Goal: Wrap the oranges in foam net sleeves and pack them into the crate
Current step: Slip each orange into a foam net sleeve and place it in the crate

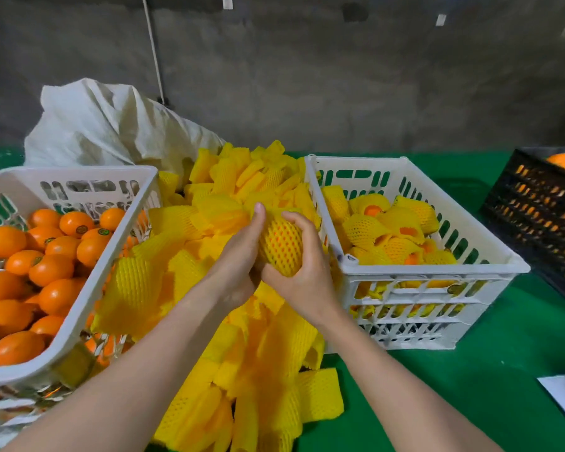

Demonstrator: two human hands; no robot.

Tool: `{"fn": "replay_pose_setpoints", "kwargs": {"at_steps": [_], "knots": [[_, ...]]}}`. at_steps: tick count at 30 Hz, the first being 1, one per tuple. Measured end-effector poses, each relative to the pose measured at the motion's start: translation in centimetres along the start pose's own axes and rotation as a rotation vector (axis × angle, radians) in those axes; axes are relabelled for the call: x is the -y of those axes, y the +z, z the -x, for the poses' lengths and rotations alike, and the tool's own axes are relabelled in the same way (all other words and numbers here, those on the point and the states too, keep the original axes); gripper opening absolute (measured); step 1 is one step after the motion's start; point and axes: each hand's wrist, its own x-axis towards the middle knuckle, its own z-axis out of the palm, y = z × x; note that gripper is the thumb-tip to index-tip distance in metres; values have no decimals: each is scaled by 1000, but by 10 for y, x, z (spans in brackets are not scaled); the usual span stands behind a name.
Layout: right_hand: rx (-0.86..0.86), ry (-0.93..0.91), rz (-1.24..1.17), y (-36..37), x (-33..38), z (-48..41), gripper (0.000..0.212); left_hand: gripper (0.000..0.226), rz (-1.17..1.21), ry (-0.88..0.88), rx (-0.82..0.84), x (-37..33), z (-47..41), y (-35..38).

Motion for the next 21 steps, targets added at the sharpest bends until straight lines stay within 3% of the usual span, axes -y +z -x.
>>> {"fn": "replay_pose_setpoints", "kwargs": {"at_steps": [2,4,7,10,15,21], "knots": [[-84,22,19,-21,-6,-13,64,60,-21,-11,-7,0,-11,23],[-168,16,-11,-40,-11,-29,61,54,-131,43,-68,4,-24,44],[-271,19,-70,-69,-16,-61,57,33,-341,270,-169,16,-42,70],[-346,146,0,-102,-34,-102,54,32,-582,433,-217,29,-61,87],[-186,447,497,-130,-89,-162,58,54,-1238,459,79,49,-87,106],[-64,490,873,-119,-140,-188,72,56,-1240,433,114,52,-94,102]]}}
